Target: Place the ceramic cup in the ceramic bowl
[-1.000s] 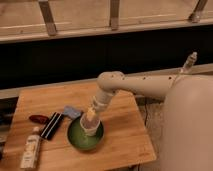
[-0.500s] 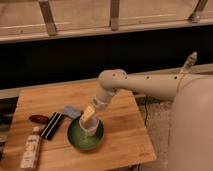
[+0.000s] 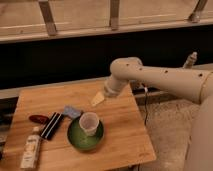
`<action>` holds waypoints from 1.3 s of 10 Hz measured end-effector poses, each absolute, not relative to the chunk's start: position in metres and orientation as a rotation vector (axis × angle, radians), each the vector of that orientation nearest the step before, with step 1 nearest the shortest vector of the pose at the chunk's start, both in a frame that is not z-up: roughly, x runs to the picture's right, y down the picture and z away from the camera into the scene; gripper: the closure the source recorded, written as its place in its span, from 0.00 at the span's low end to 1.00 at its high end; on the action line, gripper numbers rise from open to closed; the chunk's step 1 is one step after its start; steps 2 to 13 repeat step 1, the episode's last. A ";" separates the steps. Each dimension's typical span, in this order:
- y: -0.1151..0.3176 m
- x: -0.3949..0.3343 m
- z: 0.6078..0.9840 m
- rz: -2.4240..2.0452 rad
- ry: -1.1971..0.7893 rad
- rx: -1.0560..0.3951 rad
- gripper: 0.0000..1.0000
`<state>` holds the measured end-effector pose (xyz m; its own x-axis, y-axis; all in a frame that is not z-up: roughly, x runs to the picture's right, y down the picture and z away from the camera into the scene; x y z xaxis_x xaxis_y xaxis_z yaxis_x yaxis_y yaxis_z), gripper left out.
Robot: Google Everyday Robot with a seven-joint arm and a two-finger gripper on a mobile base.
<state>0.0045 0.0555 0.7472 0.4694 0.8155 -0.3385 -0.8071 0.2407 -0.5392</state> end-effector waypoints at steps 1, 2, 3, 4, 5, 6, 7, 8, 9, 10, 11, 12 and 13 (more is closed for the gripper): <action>0.053 0.008 0.748 1.124 -0.011 -0.718 0.20; 0.053 0.008 0.748 1.124 -0.011 -0.718 0.20; 0.053 0.008 0.748 1.124 -0.011 -0.718 0.20; 0.053 0.008 0.748 1.124 -0.011 -0.718 0.20; 0.053 0.008 0.748 1.124 -0.011 -0.718 0.20; 0.053 0.008 0.748 1.124 -0.011 -0.718 0.20; 0.053 0.008 0.748 1.124 -0.011 -0.718 0.20; 0.053 0.008 0.748 1.124 -0.011 -0.718 0.20; 0.053 0.008 0.748 1.124 -0.011 -0.718 0.20; 0.053 0.008 0.748 1.124 -0.011 -0.718 0.20; 0.053 0.008 0.748 1.124 -0.011 -0.718 0.20; 0.053 0.008 0.748 1.124 -0.011 -0.718 0.20; 0.053 0.008 0.748 1.124 -0.011 -0.718 0.20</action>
